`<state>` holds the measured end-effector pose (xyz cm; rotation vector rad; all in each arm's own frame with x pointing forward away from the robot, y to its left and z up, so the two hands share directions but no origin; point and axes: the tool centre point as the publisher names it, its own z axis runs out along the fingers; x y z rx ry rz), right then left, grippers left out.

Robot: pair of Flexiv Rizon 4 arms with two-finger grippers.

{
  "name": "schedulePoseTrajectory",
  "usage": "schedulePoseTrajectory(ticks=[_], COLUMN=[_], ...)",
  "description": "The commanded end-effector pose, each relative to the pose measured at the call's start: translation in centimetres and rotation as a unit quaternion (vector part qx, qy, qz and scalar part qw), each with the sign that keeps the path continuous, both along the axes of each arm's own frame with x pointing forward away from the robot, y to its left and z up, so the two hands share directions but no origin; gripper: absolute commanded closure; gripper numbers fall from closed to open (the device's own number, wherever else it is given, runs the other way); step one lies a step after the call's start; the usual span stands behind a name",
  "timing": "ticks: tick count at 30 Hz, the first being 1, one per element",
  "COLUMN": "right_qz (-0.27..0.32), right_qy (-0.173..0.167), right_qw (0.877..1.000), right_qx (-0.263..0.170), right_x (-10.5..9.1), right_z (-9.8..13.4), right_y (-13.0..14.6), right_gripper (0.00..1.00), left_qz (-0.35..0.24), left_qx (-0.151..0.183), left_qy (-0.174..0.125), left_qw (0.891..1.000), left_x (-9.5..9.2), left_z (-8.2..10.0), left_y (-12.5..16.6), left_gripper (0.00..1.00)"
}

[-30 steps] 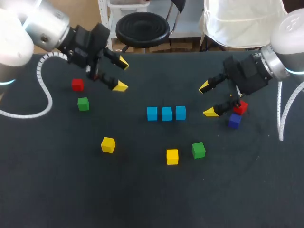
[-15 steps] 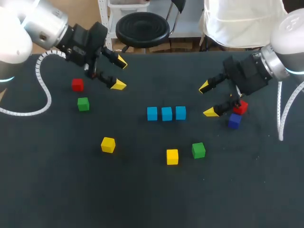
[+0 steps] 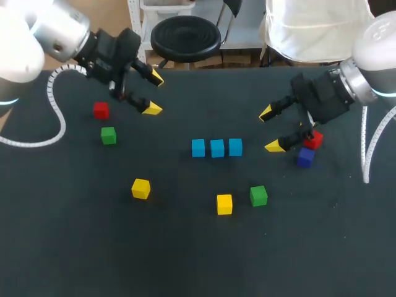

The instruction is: Place the blue cubes, place green cubes on the blue cubes, place the yellow cubes on the green cubes, then place the red cubes on the yellow cubes, and place purple cube on the red cubes.

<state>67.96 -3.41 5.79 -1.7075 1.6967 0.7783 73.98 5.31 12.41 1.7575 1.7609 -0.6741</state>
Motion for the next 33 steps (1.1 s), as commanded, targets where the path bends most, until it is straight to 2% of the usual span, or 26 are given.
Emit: schedulePoseTrajectory(ticks=[1,6,7,16,21,27,33], right_qz=[0.0,0.0,0.0,0.0,-0.017,-0.033,0.009], right_qy=[0.0,0.0,0.0,0.0,-0.003,0.005,0.012], right_qw=[1.0,1.0,1.0,1.0,1.0,0.999,1.0], right_qx=[0.0,0.0,0.0,0.0,0.001,-0.007,-0.003], right_x=[0.0,0.0,0.0,0.0,-2.8,-7.3,-10.6], right_z=[0.0,0.0,0.0,0.0,0.1,-0.3,-2.1], right_y=[0.0,0.0,0.0,0.0,-1.4,-2.2,-1.9], right_gripper=[0.0,0.0,0.0,0.0,0.0,0.0,0.0], left_qz=[-0.004,0.018,0.017,0.017,0.017,0.017,0.017], left_qx=[0.006,0.011,0.0,0.0,0.0,0.0,0.0], left_qy=[0.003,0.011,0.017,0.017,0.017,0.017,0.017], left_qw=[1.0,1.0,1.0,1.0,1.0,1.0,1.0], left_x=[1.7,2.0,1.8,1.8,1.8,1.8,1.8], left_z=[0.1,-0.2,-0.2,-0.2,-0.2,-0.2,-0.2], left_y=[0.7,2.2,2.4,2.4,2.4,2.4,2.4], left_gripper=[0.0,0.0,0.0,0.0,0.0,0.0,0.0])
